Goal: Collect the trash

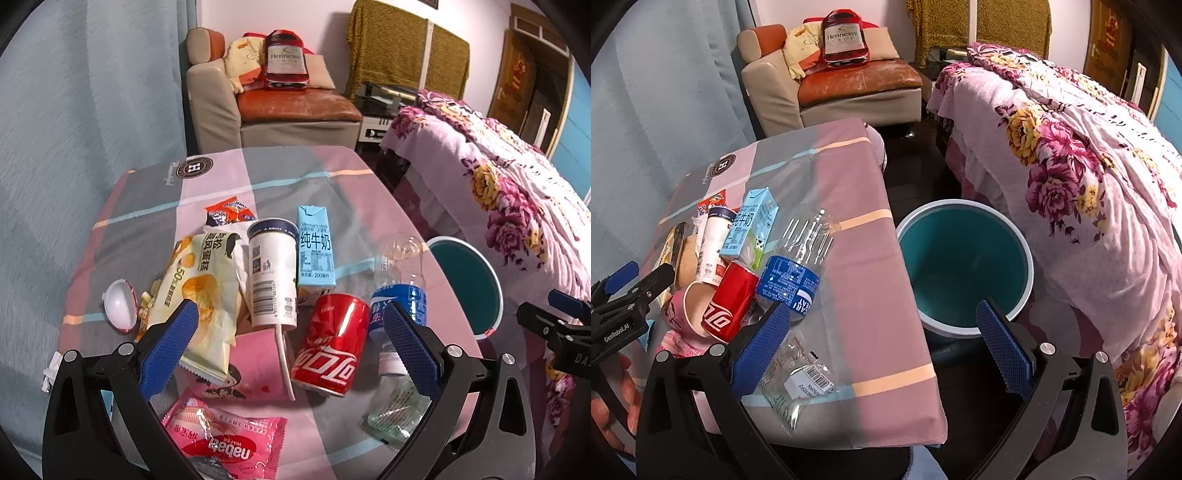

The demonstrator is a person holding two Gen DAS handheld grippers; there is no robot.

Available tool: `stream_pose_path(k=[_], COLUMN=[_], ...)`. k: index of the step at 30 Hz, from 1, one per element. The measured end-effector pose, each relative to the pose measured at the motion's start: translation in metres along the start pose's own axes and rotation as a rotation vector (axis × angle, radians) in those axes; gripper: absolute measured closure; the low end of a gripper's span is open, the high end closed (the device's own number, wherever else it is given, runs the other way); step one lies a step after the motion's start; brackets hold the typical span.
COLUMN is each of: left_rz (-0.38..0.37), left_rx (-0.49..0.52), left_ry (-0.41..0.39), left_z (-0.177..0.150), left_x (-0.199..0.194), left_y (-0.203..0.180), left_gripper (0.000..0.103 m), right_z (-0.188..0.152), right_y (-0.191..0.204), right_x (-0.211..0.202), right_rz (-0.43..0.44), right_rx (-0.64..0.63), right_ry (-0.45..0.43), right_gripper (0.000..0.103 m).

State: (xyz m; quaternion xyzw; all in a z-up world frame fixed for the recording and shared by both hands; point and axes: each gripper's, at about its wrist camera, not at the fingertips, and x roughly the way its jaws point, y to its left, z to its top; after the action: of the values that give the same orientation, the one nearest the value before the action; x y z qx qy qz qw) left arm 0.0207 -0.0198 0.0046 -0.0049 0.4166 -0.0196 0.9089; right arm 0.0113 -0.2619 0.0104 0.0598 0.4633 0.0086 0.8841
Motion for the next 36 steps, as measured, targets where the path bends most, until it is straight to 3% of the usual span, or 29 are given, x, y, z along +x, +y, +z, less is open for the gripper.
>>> stream_pose_path(k=[36], left_rz=[-0.022], left_rx=[-0.026], left_ry=[0.026], left_z=[0.012], left_x=[0.016], left_y=[0.020], left_gripper=[0.003], right_z=[0.024], right_y=[0.015], right_x=[0.026], right_rz=[0.009], right_rx=[-0.002], right_ry=[0.066], right_gripper=[0.006])
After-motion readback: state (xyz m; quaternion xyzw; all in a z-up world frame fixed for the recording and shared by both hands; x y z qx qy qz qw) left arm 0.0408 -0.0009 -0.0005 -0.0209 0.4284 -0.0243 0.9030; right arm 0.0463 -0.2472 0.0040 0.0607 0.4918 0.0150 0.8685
